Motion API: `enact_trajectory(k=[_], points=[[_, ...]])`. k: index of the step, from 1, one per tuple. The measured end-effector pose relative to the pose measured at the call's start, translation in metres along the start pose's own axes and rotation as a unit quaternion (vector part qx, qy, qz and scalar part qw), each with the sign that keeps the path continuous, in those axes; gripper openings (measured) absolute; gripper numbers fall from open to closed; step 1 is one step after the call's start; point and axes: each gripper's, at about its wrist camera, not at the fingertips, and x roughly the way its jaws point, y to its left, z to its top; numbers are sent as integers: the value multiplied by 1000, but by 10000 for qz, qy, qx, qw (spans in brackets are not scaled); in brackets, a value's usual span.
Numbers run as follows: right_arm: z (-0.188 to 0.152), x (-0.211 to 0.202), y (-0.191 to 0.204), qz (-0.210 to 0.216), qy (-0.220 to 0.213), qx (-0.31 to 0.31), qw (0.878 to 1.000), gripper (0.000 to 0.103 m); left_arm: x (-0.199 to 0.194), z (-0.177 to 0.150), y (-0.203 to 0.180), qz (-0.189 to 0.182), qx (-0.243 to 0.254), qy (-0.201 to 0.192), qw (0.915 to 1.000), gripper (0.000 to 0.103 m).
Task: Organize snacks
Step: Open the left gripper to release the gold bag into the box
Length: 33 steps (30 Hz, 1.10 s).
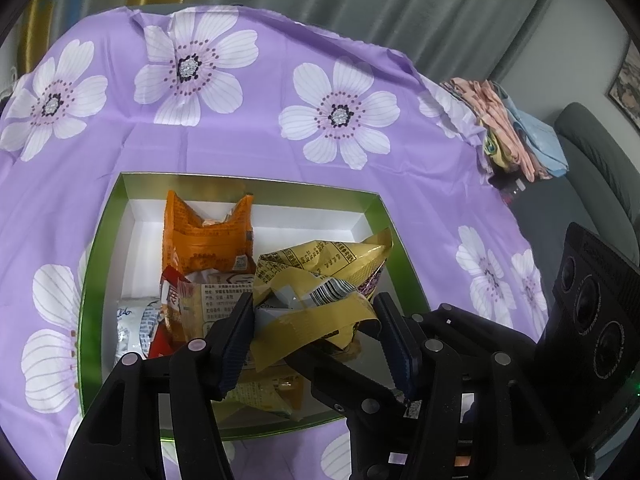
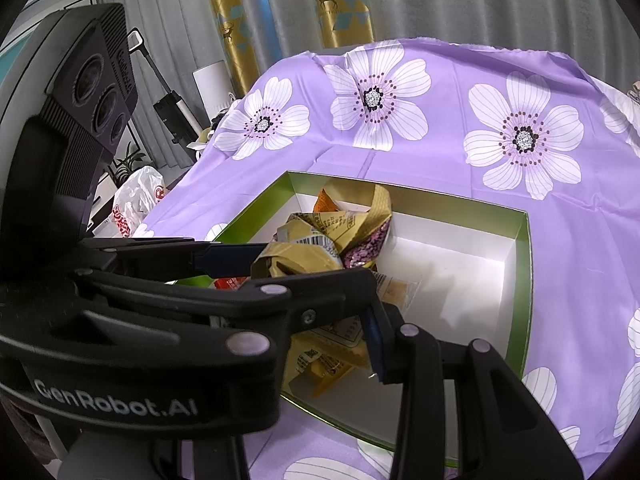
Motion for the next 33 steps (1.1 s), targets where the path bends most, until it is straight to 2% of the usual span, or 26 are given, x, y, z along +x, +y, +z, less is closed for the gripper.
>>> enact_trajectory(k=[14, 18, 24, 33], points=[[0, 3, -3, 21, 35, 104, 9999, 41, -1, 3, 2, 60, -39, 40, 10000, 61], [0, 2, -2, -2, 46, 105, 9999, 43, 1, 5, 3, 158, -59, 74, 9998, 72], [1, 1, -4, -45, 35, 184, 9998, 48, 2, 5, 3, 207, -60, 119, 9997, 72], [2, 0, -4, -77, 55, 212, 9997, 51, 2, 5, 4, 249, -42, 128, 9996, 73]])
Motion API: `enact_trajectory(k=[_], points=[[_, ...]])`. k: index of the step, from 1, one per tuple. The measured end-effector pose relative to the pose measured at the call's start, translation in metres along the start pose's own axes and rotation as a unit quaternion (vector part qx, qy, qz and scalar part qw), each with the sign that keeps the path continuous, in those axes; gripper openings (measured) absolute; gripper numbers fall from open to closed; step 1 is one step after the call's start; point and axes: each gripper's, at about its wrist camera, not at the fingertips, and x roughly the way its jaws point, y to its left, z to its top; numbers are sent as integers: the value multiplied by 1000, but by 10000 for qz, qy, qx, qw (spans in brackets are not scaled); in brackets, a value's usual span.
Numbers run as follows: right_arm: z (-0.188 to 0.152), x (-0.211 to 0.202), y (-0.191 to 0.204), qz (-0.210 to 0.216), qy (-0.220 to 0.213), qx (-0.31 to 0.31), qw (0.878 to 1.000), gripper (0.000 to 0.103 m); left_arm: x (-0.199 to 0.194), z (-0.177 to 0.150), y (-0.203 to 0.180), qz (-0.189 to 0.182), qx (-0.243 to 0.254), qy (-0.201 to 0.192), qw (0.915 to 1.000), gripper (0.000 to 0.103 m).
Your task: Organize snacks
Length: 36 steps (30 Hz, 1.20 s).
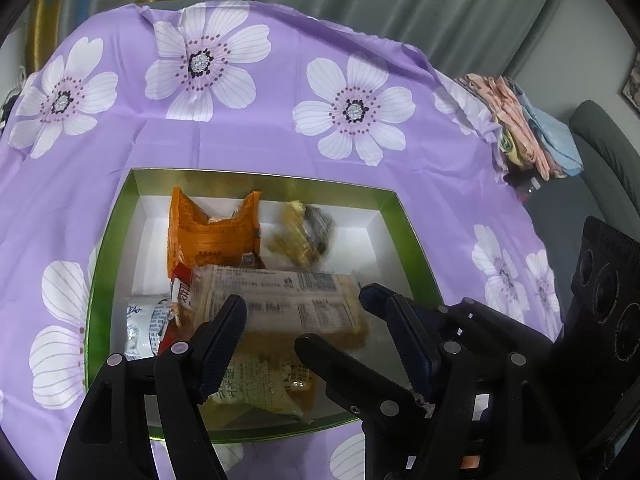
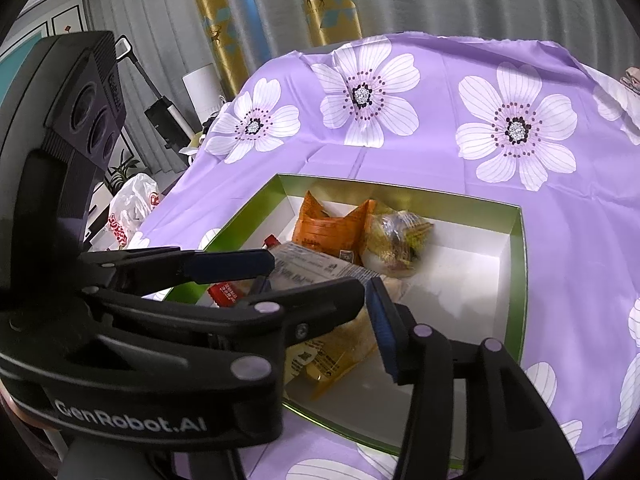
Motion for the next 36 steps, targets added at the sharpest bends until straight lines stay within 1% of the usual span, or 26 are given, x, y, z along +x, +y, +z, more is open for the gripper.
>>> enact_trajectory(k=[7, 12, 14, 16, 17, 18, 19, 20, 21, 24, 28, 32, 36], points=[[1, -4, -1, -46, -15, 15, 10000, 53, -5, 0, -1, 77, 32, -56, 9999, 73], [3, -9, 0, -169, -70, 4, 9998, 66, -11, -2, -2, 146, 42, -105, 9998, 73], [3, -11, 1, -219, -67, 6, 9997, 68, -13, -2, -3, 171, 47, -124, 9998, 74], [3, -16, 3, -335, -61, -5, 9994, 75, -17, -2, -4, 232, 67, -157, 9996, 78], [4, -19, 3, -404, -59, -13, 9992, 81, -19, -2, -4, 268, 77, -175, 9995, 88], [4, -22, 4, -490, -67, -30, 9988, 85, -23, -2, -4, 303, 80, -211, 9993, 95], [5, -28, 5, -596, -84, -50, 9982, 87, -28, -2, -4, 335, 74, -267, 9991, 96], [5, -31, 6, -645, -85, -50, 9979, 93, -33, -2, -3, 358, 61, -320, 9988, 96], [6, -38, 7, -719, -95, -47, 9974, 97, -39, -1, -3, 399, 45, -351, 9986, 97], [9, -53, 9, -819, -166, -50, 9965, 100, -53, 0, -4, 553, 50, -408, 9976, 97], [13, -75, 18, -991, -233, -157, 9947, 103, -78, -2, -9, 702, 136, -572, 9958, 101], [15, -92, 29, -1134, -281, -286, 9927, 103, -103, -4, -18, 898, 238, -704, 9932, 102], [16, -107, 38, -1206, -314, -384, 9915, 103, -128, -5, -23, 1006, 225, -855, 9910, 102]])
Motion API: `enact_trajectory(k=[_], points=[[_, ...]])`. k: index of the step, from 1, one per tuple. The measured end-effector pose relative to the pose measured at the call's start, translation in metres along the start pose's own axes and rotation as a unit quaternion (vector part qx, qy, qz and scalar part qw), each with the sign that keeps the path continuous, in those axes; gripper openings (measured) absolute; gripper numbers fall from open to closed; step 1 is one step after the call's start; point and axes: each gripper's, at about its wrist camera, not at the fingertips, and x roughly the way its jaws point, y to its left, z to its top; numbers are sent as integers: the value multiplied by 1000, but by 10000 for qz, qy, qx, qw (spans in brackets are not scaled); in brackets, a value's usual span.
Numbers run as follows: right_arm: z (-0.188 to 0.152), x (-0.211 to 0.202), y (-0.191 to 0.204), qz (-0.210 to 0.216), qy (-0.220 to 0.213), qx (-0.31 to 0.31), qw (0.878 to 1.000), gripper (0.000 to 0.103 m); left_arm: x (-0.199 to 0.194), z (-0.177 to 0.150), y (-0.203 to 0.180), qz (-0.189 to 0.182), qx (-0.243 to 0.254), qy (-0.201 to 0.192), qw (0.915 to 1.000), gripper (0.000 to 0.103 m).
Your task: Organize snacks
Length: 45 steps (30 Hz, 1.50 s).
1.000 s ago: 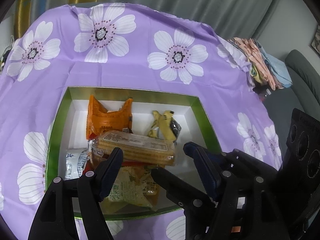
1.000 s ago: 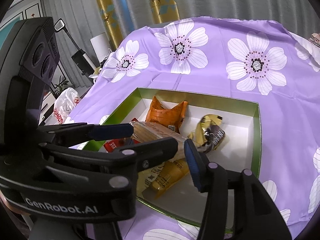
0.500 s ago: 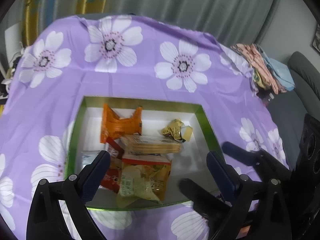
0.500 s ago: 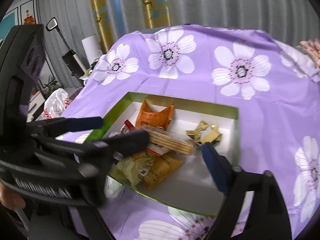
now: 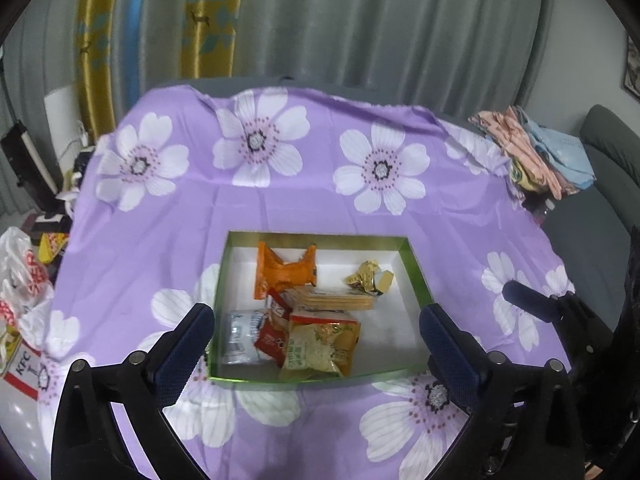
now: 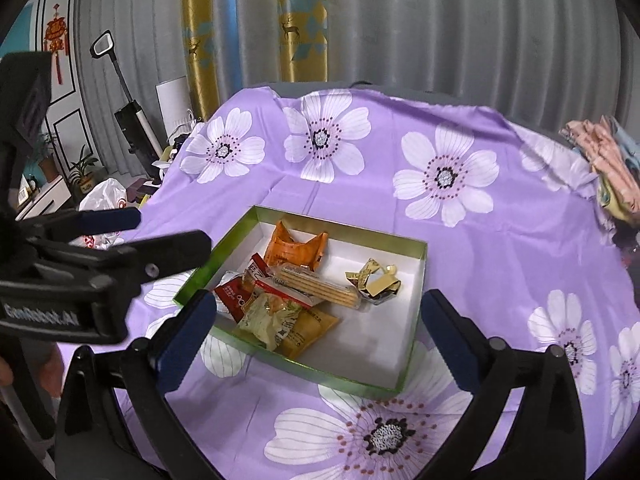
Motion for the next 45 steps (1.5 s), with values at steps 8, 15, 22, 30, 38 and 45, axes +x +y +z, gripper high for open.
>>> enact_trajectory(k=[8, 15, 22, 30, 38, 45], points=[[3, -24, 7, -78, -144, -110, 9998, 103, -30, -1, 1, 130, -68, -67, 9999, 102], [5, -40, 11, -138, -212, -152, 9996, 103, -47, -5, -1, 548, -12, -137, 9984, 102], [9, -52, 13, -118, -313, -169, 9993, 103, -57, -7, -4, 858, 61, -152, 9962, 102], [11, -55, 14, -112, -368, -177, 9991, 103, -64, -10, -5, 1201, 124, -317, 9922, 102], [11, -53, 14, -78, -359, -159, 9992, 103, -62, -8, -8, 1241, 198, -359, 9914, 102], [11, -50, 15, -66, -345, -168, 9992, 103, -58, -9, -10, 1275, 228, -356, 9909, 102]])
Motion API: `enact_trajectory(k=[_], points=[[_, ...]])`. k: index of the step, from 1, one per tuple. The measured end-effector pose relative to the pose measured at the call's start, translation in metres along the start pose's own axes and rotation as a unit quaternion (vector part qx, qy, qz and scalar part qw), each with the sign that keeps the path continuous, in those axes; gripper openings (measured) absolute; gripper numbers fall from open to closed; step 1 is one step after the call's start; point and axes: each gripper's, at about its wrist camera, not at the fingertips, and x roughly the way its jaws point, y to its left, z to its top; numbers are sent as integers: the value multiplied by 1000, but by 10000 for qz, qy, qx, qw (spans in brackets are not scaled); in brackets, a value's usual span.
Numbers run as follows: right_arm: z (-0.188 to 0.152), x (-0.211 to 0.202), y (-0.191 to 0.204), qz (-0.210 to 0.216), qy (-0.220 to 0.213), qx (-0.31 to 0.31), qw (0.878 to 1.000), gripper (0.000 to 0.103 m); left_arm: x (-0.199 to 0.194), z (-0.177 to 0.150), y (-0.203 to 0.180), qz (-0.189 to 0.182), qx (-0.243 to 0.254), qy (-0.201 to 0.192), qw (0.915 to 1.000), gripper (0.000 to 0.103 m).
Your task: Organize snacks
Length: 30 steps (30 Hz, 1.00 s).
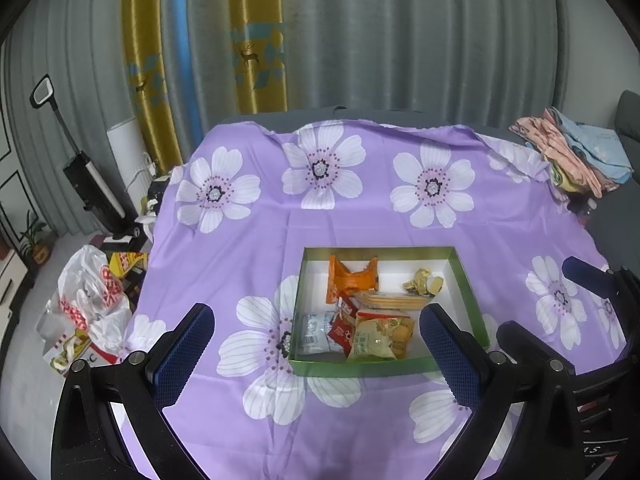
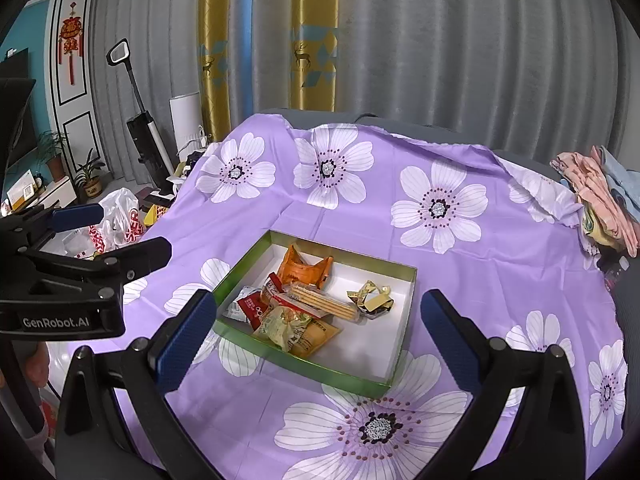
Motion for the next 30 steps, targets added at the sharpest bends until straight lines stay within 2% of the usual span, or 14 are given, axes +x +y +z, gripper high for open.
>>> enact_trajectory(k=[30], points=[[-5, 13, 5, 31, 89, -20, 10000, 103, 7, -3, -5, -11, 13, -1, 10000, 102]])
